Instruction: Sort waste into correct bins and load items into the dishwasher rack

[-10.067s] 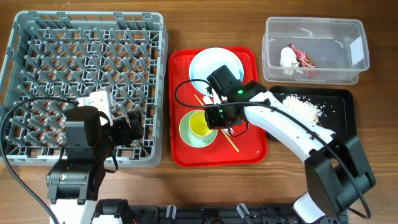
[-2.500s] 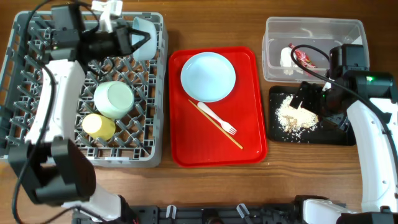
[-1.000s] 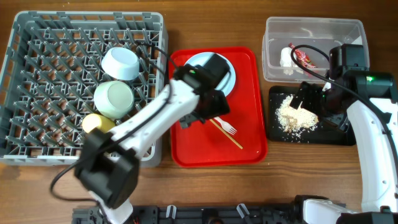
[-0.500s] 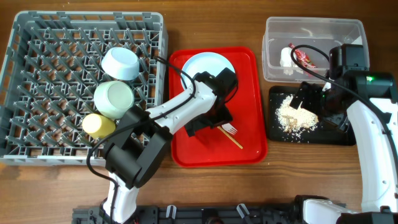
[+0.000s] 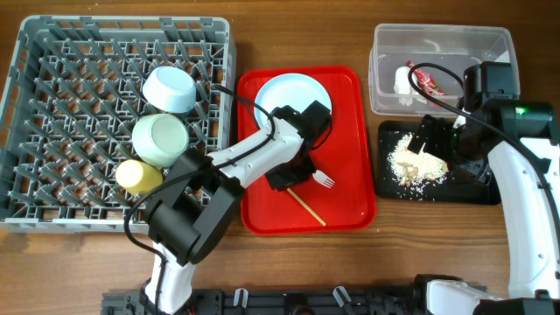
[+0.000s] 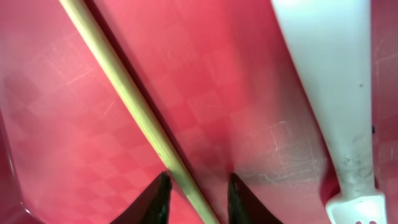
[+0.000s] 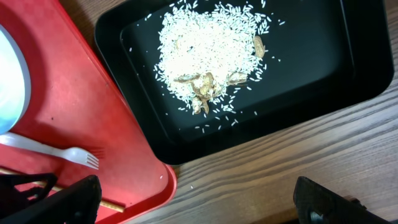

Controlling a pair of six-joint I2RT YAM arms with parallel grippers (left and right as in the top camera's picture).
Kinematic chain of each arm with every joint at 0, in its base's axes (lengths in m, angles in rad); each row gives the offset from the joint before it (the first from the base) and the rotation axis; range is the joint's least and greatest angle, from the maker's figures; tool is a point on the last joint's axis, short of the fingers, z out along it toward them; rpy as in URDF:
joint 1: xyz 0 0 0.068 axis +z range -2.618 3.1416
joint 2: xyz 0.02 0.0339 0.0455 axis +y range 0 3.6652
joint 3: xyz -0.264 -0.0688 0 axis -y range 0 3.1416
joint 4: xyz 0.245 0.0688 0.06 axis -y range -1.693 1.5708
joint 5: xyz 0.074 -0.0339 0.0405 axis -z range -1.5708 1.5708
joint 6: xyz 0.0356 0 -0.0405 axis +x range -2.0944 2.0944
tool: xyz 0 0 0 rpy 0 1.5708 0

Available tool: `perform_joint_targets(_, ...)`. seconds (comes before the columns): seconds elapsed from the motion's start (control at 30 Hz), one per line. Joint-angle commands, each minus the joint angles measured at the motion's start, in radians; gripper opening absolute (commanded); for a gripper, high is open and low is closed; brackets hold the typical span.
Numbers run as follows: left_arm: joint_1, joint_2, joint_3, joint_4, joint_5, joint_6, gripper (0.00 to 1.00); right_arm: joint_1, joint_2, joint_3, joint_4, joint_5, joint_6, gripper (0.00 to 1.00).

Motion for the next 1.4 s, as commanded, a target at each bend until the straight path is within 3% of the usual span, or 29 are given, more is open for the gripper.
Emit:
perform_joint_targets(0.0, -0.002, 0.017, -0.011, 0.002, -0.017, -0.004, 0.23, -0.003, -0.009, 0.01, -0.005, 0.021, -0.011, 1.0)
perform_joint_targets(0.17, 0.0, 0.017, -0.011, 0.002, -0.018, 0.005, 0.04, -0.003, -0.009, 0.01, -0.005, 0.021, -0.011, 1.0)
perform_joint_targets(0.4, 0.053, -0.007, -0.01, -0.005, -0.035, 0.058, 0.04, -0.003, -0.009, 0.01, -0.005, 0.021, -0.03, 1.0)
perform_joint_targets(0.43, 0.053, -0.01, -0.01, -0.012, -0.011, 0.057, 0.09, -0.003, -0.009, 0.01, -0.005, 0.021, -0.03, 1.0)
perform_joint_targets(0.47, 0.051, -0.01, -0.011, -0.014, 0.006, 0.057, 0.34, -0.003, -0.009, 0.01, -0.005, 0.021, -0.03, 1.0)
perform_joint_targets(0.63, -0.004, -0.003, -0.027, 0.023, -0.002, 0.056, 0.54, -0.003, -0.009, 0.01, -0.012, 0.021, -0.03, 1.0)
perform_joint_targets(0.7, -0.011, -0.003, -0.07, 0.064, -0.002, 0.045, 0.56, -0.003, -0.009, 0.01, -0.012, 0.021, -0.03, 1.0)
perform_joint_targets(0.73, -0.01, -0.003, -0.085, 0.076, -0.002, 0.045, 0.55, -0.003, -0.009, 0.01, -0.014, 0.021, -0.03, 1.0)
perform_joint_targets(0.77, -0.01, -0.003, -0.098, 0.089, -0.002, 0.045, 0.47, -0.003, -0.009, 0.01, -0.016, 0.021, -0.03, 1.0)
perform_joint_targets(0.83, -0.01, -0.003, -0.103, 0.092, -0.003, 0.045, 0.18, -0.003, -0.009, 0.01, -0.016, 0.021, -0.03, 1.0)
perform_joint_targets(0.9, -0.004, -0.003, -0.103, 0.092, -0.003, 0.045, 0.06, -0.003, -0.009, 0.01, -0.02, 0.021, -0.03, 1.0)
perform_joint_targets(1.07, 0.067, -0.027, -0.099, 0.088, -0.003, 0.063, 0.04, -0.003, -0.01, 0.01, -0.024, 0.021, -0.037, 1.0)
perform_joint_targets(1.2, 0.129, -0.19, -0.099, 0.055, -0.072, 0.115, 0.04, -0.003, -0.009, 0.01, -0.024, 0.021, -0.037, 1.0)
perform_joint_targets(1.37, 0.234, -0.509, -0.098, 0.085, -0.118, 0.487, 0.04, -0.003, -0.009, 0.01, -0.02, 0.021, -0.036, 1.0)
